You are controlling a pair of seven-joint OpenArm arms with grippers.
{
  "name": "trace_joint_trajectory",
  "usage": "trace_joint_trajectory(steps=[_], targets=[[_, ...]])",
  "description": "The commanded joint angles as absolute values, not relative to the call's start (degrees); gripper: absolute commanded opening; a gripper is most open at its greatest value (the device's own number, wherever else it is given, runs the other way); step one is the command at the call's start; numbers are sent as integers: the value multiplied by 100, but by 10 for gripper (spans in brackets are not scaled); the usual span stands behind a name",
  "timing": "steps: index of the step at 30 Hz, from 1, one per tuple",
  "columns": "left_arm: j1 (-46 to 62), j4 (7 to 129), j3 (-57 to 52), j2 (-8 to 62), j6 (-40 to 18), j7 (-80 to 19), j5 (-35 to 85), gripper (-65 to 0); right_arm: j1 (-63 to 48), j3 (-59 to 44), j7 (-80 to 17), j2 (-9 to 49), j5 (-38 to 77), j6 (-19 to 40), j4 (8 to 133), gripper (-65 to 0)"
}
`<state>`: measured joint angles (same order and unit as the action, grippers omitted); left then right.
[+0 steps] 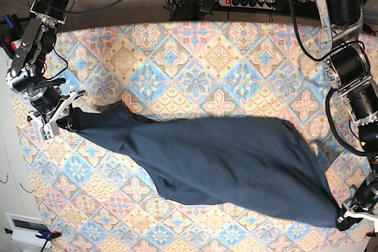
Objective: Layout the t-shirt on the table in an organized manner, then fold the t-shirt properly
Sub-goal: 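Drag the shirt with the left gripper along its length, then regrasp the shirt with the left gripper and pull it outward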
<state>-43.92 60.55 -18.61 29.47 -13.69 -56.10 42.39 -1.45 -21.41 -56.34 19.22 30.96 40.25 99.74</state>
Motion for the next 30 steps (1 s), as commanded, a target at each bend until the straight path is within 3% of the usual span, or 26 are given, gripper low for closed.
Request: trace_joint_trajectory(steps=[1,4,7,12,19,23,30], targets=[[-4629,6193,-1815,3055,-1429,-5226,4356,-569,-66,-2176,-5490,2035,3187,4000,10070,-645],[-4453,6097,-1596,2853,-1420,-4796,3846,-498,-57,-2176,-5490,2035,3178,4000,10062,-645],[-4435,5780,-1376,2668,-1420,-4444,3187,-471,-48,-2176,-5490,2035,3178,4000,10062,-645],[-3952,5930,-1446,2519,-1420,-4382,2905,-472,-57,-2176,-5490,2035,3178,4000,10062,-645],[-1657,8497,-1798,2536,-1429,-5543,3495,-469,-57,-1947,-5490,2035,3178,4000,10062,-645],[-760,8409,-2352,2316,-1429,-5587,3503,-465,-66,-1938,-5490,2026,3187,4000,10062,-645],[-198,8295,-2378,2132,-1437,-5560,3512,-464,-66,-1938,-5490,2026,3187,4000,10062,-645]])
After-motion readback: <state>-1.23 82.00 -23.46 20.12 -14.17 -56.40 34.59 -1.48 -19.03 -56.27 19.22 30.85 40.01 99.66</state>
